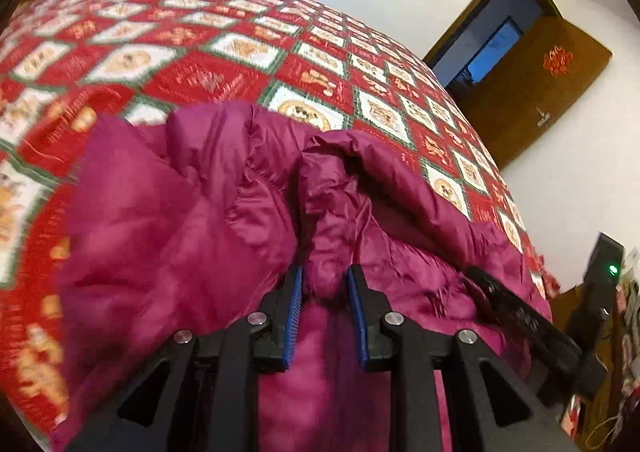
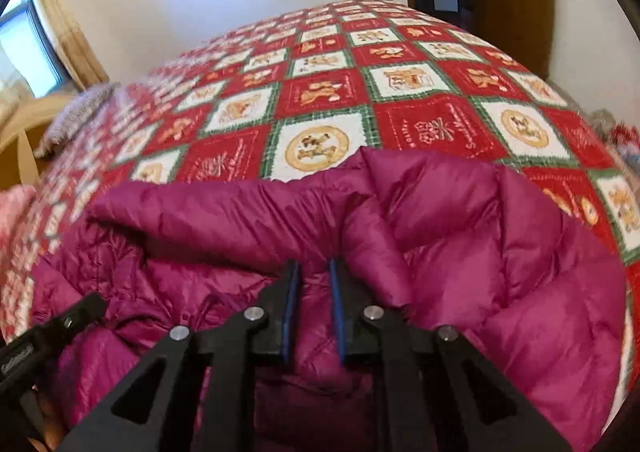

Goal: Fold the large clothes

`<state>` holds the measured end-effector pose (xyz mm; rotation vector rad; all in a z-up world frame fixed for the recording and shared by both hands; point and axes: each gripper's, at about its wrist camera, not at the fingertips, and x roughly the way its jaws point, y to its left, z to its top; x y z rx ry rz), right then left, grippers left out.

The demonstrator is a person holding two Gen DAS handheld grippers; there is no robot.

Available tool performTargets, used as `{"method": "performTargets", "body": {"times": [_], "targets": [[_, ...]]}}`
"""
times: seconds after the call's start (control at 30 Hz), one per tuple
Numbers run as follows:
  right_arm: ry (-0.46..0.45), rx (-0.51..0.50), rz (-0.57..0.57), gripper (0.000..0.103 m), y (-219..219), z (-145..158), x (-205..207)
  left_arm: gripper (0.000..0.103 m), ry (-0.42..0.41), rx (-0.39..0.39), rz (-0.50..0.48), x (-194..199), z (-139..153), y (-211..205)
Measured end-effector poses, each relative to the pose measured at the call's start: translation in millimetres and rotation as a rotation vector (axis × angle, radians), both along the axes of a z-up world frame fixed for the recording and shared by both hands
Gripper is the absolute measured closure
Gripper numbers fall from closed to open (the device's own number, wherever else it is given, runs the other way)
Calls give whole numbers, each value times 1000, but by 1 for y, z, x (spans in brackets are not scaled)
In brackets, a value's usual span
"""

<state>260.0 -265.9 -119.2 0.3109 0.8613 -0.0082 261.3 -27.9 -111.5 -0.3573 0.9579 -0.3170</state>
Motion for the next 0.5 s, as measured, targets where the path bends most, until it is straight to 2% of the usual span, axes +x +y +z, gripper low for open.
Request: {"method": "performTargets", "body": {"times": [0.13,0.2,0.27,0.33,0.37,0.43,0.47,0.5], "targets": [[-25,-3,-5,86,-1,-2,-4,79,-182,62,-6,-8,52,-7],[-31,-12,-6,86,0,-2,-7,74,-270,107,-6,3,77,-21],[-35,-14,-5,86,3,-1,-6,65,-300,139,1,24,87,-36],[-42,-1,-5,86,2,0,-4,64,-312,189,15,41,80,-49],[-44,5,-4,86,1,-1,-5,64,-294,248,7,51,66,-56],[-48,17,-3,86,-1,-1,-6,64,-195,336,-1,59,31,-57],[-52,27,-2,86,-2,-1,-7,63,-104,369,-6,60,-4,-55],[-56,38,0,86,-3,-1,-7,63,-68,338,-11,55,-22,-49]]}}
